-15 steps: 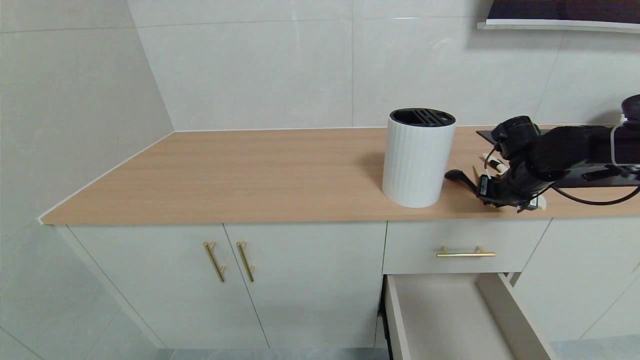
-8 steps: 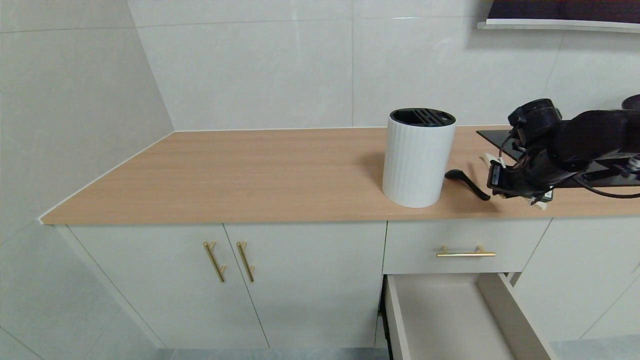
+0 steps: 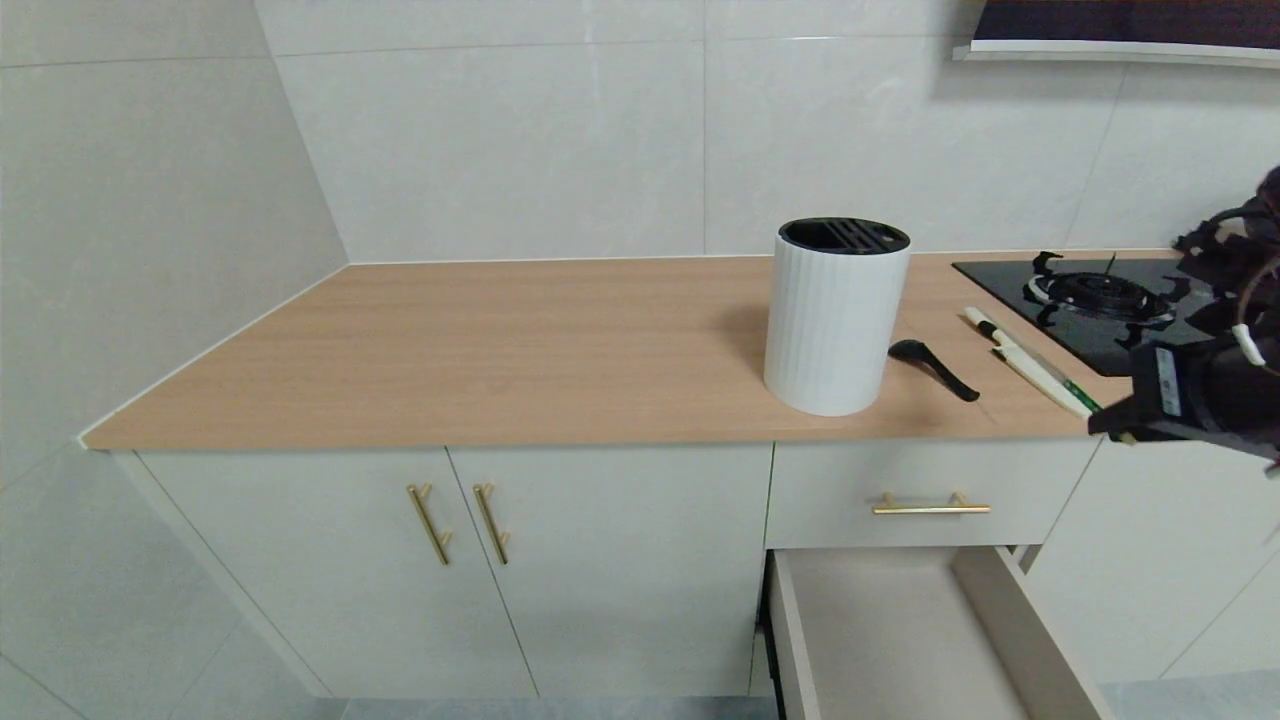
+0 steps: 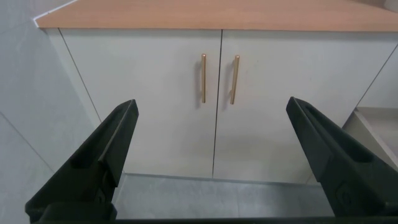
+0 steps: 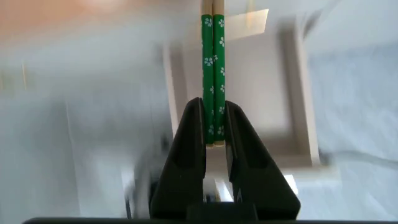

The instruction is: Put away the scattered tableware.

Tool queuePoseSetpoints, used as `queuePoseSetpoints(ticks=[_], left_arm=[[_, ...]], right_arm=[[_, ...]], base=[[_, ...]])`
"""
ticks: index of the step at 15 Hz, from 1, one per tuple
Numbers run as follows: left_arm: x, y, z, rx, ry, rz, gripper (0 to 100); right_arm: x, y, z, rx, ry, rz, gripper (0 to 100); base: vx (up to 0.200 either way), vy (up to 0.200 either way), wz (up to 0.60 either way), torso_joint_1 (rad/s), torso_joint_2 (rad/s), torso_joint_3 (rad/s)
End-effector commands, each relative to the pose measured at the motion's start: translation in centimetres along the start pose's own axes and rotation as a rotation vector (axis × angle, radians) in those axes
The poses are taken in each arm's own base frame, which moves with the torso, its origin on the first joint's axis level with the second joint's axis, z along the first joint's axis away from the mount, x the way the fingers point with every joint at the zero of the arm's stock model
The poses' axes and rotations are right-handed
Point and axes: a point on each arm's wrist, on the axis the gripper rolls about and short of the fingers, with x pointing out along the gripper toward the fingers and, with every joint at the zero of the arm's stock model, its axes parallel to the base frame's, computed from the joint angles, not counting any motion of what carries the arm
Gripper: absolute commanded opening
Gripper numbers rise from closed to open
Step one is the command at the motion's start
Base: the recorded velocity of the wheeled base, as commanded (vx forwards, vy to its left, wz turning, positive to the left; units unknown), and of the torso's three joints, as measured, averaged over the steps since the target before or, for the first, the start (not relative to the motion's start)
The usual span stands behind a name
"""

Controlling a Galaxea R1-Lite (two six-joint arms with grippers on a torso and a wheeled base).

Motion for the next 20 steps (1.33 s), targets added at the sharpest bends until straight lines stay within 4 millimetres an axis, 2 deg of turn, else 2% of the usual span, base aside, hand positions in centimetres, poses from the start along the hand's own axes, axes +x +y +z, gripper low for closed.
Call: queuePoseSetpoints(ticks=[1, 4, 6, 9, 12, 13, 16, 20], left_arm=[[0.0, 0.0, 0.0, 0.000, -0.001, 0.001, 100], [0.0, 0.0, 0.0, 0.000, -0.001, 0.001, 100], [0.0, 0.0, 0.0, 0.000, 0.001, 0.001, 100], [0.0, 0.0, 0.0, 0.000, -0.001, 0.001, 100], [0.0, 0.0, 0.0, 0.000, -0.001, 0.001, 100], [0.0, 0.0, 0.0, 0.000, 0.001, 0.001, 100], [0.0, 0.0, 0.0, 0.000, -0.001, 0.001, 100], [0.0, 0.0, 0.0, 0.000, 0.001, 0.001, 100]], right_arm=[[-4.7, -0.7, -4.6, -0.068, 0.018, 0.075, 0], [-4.8, -1.0, -7.8, -0.128, 0.120, 0.091, 0], [-4.1, -1.1, -8.5, -0.137, 0.196, 0.076, 0], [-1.2, -0.6, -9.0, -0.134, 0.366, 0.124, 0], [2.7, 0.4, -9.1, -0.141, 0.507, 0.065, 0], [3.4, 0.6, -9.2, -0.142, 0.537, 0.052, 0], [3.6, 1.1, -9.8, -0.170, 0.556, 0.060, 0], [3.9, 1.2, -9.8, -0.170, 0.554, 0.059, 0]], base=[[0.000, 0.000, 0.00, 0.000, 0.00, 0.000], [0.000, 0.000, 0.00, 0.000, 0.00, 0.000], [0.000, 0.000, 0.00, 0.000, 0.00, 0.000], [0.000, 0.000, 0.00, 0.000, 0.00, 0.000], [0.000, 0.000, 0.00, 0.000, 0.00, 0.000], [0.000, 0.000, 0.00, 0.000, 0.00, 0.000], [0.000, 0.000, 0.00, -0.032, 0.08, 0.050], [0.000, 0.000, 0.00, -0.155, 0.44, 0.266]])
